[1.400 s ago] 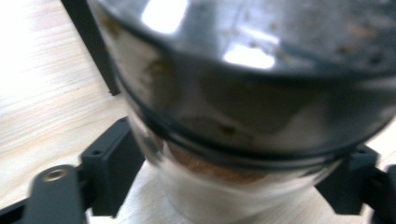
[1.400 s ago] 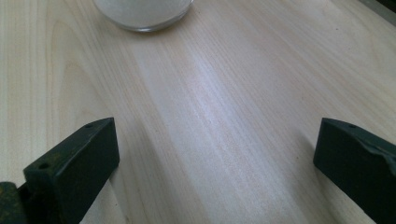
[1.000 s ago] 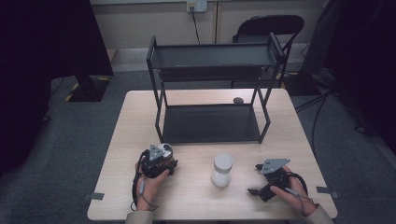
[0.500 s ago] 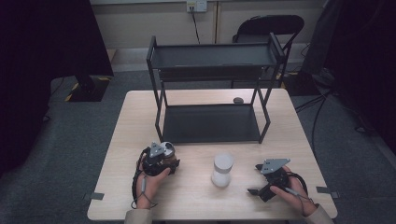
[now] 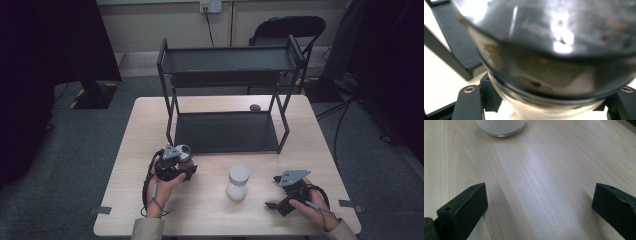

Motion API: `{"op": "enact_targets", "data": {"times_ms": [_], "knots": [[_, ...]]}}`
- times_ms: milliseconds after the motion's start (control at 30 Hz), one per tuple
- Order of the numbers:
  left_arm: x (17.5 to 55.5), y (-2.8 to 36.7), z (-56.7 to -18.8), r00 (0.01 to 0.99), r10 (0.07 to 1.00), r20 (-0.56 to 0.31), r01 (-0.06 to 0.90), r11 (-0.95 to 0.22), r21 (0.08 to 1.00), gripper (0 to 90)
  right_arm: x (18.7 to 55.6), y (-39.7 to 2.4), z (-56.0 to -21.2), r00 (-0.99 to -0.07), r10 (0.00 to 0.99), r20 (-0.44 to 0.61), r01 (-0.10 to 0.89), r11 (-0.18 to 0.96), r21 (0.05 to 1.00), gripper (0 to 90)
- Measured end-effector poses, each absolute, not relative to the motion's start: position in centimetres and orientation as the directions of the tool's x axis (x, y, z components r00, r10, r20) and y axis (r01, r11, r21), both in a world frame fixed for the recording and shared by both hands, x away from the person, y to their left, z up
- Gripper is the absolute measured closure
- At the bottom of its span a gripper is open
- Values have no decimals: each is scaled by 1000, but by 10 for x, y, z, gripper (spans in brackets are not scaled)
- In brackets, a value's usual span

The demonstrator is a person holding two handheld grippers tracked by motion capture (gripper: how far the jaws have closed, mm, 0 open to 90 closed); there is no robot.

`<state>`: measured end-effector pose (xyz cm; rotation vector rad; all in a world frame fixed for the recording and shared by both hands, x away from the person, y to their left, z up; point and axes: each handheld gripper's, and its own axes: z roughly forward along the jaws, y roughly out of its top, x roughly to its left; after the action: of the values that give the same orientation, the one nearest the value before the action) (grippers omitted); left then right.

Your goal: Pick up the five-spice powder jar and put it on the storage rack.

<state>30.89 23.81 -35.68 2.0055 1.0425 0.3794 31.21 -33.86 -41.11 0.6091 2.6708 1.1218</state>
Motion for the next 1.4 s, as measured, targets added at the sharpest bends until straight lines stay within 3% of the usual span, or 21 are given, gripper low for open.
{"op": "enact_targets", "data": {"times_ms": [533, 1400], "knots": [[339, 221, -306, 673, 731, -111, 514, -354, 781, 304, 312, -339, -411, -900, 437, -8, 300, 631, 715, 0], [375, 187, -208, 722, 692, -21, 435, -430, 791, 304, 312, -339, -411, -900, 437, -9, 299, 631, 716, 0]]}}
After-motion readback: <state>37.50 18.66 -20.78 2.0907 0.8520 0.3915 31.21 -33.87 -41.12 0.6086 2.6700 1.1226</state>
